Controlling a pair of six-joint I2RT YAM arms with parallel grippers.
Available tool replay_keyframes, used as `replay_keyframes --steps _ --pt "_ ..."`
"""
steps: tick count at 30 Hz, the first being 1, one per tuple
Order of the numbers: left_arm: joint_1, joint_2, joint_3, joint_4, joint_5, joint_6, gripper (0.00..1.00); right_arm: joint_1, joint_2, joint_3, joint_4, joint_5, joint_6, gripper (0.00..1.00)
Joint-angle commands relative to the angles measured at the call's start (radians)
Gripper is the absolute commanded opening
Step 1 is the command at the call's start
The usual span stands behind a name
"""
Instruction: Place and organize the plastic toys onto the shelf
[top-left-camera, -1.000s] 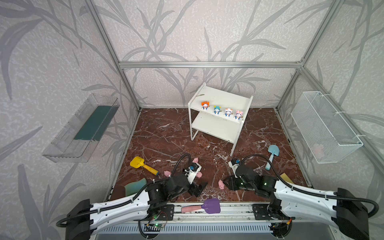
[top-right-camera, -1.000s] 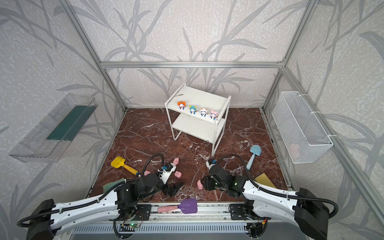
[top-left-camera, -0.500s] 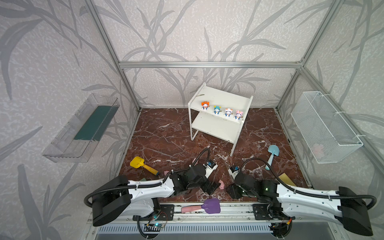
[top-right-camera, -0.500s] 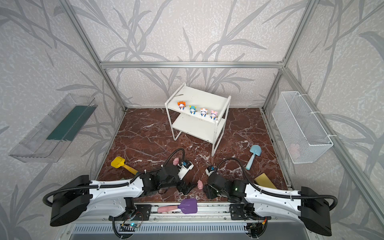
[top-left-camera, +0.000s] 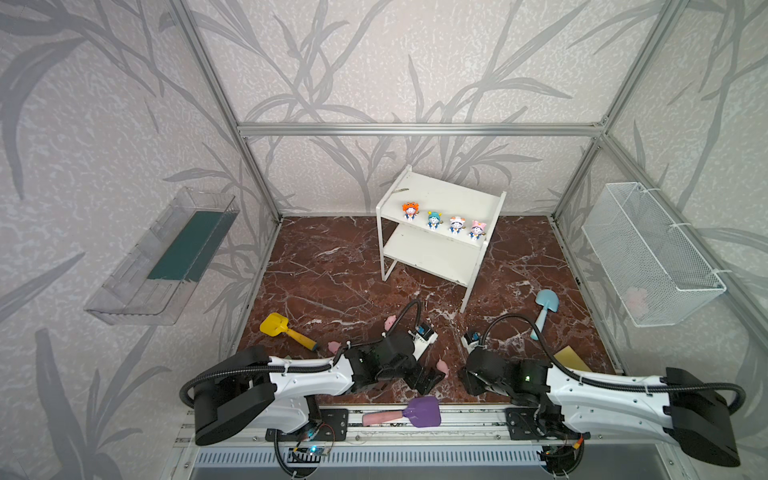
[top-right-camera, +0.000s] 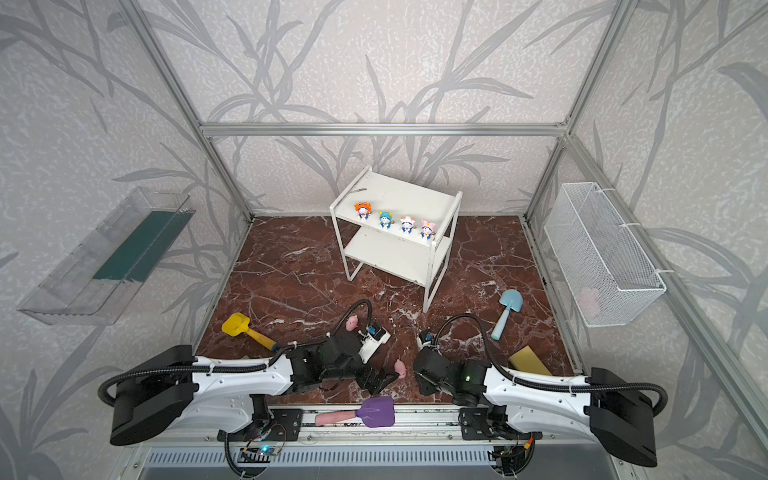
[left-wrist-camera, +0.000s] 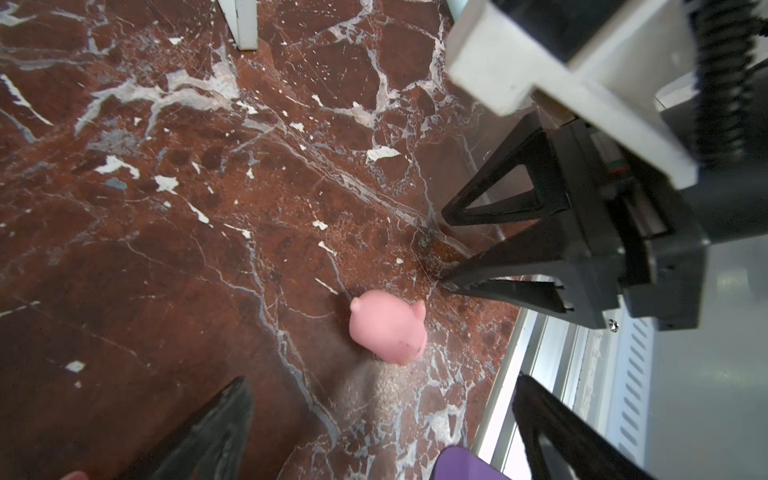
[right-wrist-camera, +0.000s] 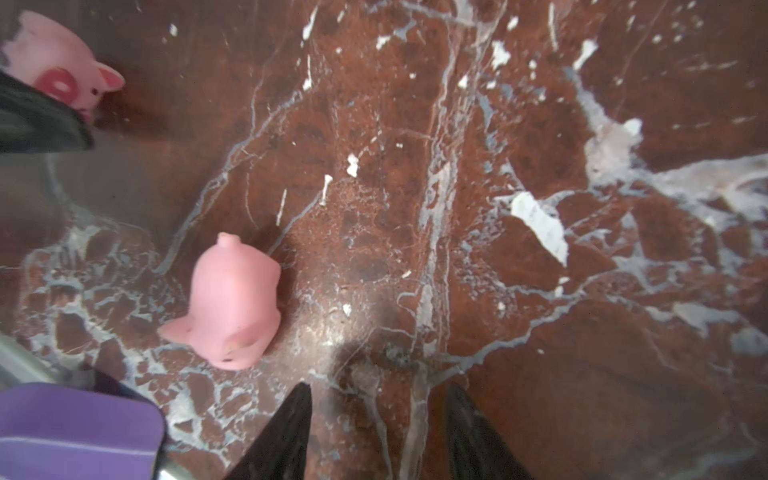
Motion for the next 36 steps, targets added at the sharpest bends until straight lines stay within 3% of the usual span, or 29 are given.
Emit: replay_keyframes --steps 1,9,14,23,31,36 --pt "-0.011 -0.026 -0.027 -0.033 -0.031 -0.042 0.99 0.008 0.086 0.056 0.063 -0.051 -0.032 0.51" --pt "-0.014 -0.104 -0.097 -0.064 -0.090 -0.066 0.99 0.067 0.243 0.136 0.180 -0.089 -0.032 0.49" --pt "-0.015 -0.074 -0.095 -0.054 -0.083 -0.058 0.99 0.071 0.229 0.148 0.188 -0.095 -0.030 0.49" --pt "-0.034 0.064 -0.024 -0.031 -0.071 -0.007 0.92 0.068 -0.004 0.100 -0.022 0.036 0.007 0.49" --pt "-0.118 0.178 0.034 -0.001 -0.214 -0.007 0.90 0.064 -0.264 0.045 -0.198 0.133 0.027 0.53" --pt "-0.178 0.258 0.069 0.002 -0.316 -0.006 0.78 0.065 -0.351 0.028 -0.250 0.159 0.033 0.53"
